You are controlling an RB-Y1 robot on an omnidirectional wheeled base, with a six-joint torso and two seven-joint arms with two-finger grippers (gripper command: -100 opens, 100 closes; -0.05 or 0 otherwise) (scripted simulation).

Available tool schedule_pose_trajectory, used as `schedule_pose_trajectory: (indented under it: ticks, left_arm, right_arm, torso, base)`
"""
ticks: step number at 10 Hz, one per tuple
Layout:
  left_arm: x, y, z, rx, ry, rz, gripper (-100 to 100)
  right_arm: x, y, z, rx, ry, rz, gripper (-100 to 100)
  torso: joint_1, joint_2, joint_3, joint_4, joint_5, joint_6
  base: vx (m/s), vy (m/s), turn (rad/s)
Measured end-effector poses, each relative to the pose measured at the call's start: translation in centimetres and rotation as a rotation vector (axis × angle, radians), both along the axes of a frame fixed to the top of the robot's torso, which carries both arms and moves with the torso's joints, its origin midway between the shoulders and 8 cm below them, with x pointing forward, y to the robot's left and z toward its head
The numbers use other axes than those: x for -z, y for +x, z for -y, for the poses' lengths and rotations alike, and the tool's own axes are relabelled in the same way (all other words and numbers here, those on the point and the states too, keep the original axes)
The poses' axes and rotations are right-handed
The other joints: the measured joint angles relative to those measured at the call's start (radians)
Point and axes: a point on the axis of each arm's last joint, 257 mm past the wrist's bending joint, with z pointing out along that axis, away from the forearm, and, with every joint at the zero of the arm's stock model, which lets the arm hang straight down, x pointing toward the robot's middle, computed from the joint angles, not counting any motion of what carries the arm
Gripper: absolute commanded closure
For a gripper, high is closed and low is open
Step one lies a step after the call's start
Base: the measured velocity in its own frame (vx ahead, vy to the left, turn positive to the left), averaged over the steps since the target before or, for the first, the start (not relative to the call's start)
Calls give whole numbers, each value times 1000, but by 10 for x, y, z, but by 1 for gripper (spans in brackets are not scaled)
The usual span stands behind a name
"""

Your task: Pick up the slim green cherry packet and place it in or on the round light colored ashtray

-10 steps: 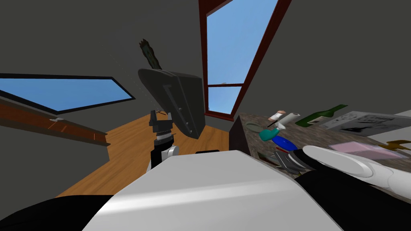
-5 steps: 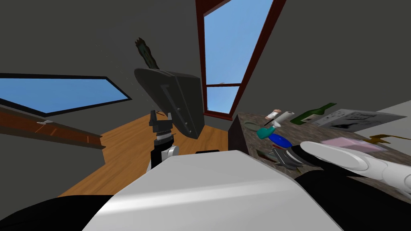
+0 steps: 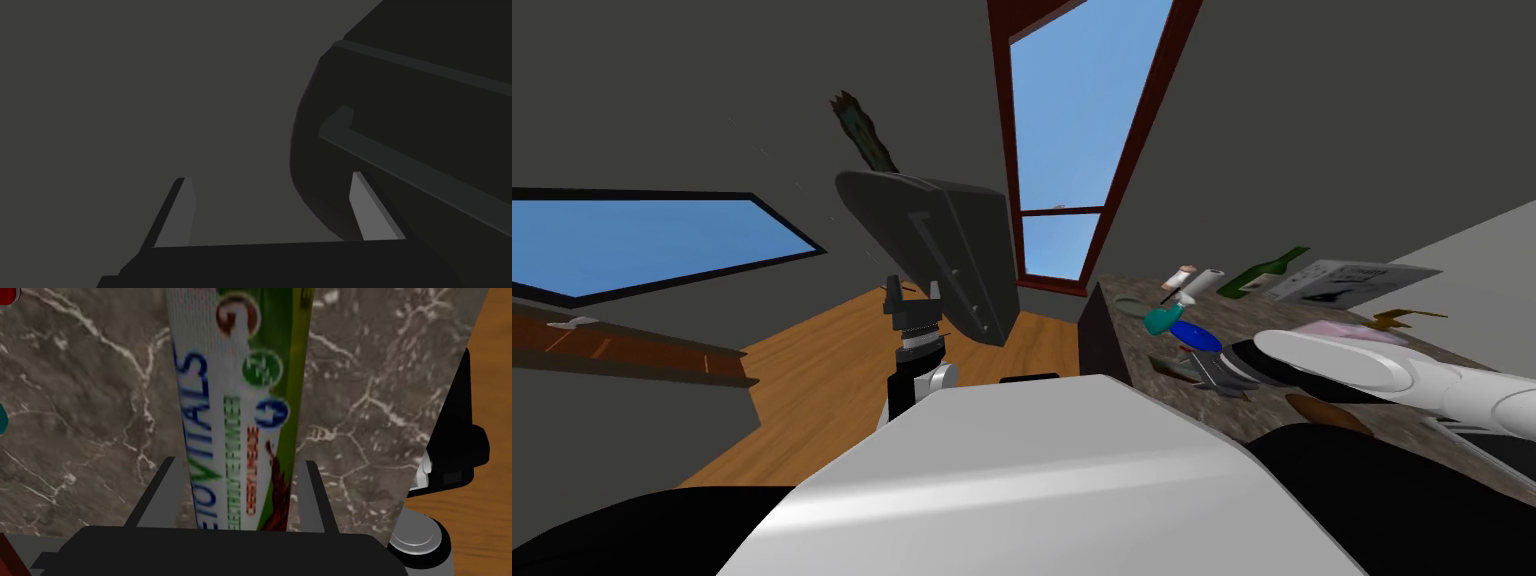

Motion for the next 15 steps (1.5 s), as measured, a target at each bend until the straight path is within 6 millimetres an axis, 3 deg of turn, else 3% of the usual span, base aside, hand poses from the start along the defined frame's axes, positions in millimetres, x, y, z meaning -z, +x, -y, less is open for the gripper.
schedule_pose_trajectory:
  ticks: [4,10,15]
  left_arm:
    - [0,0,0,0,0,0,0]
    - [0,0,0,0,0,0,0]
    - [0,0,0,0,0,0,0]
  right_arm:
    - [-24,23,9,-41,-31,0,100]
    - [-42,27,11,-57,-34,-51,100]
    - [-52,34,5,-66,-12,-51,100]
  torso:
    - [-1,-11,-6,-2,0,0]
    - [-6,-19,-11,-5,-2,-1]
    - [-16,-24,-14,-6,-6,-8]
  base:
    - [145,71,-192]
    - [203,34,-89]
    - [195,-103,68]
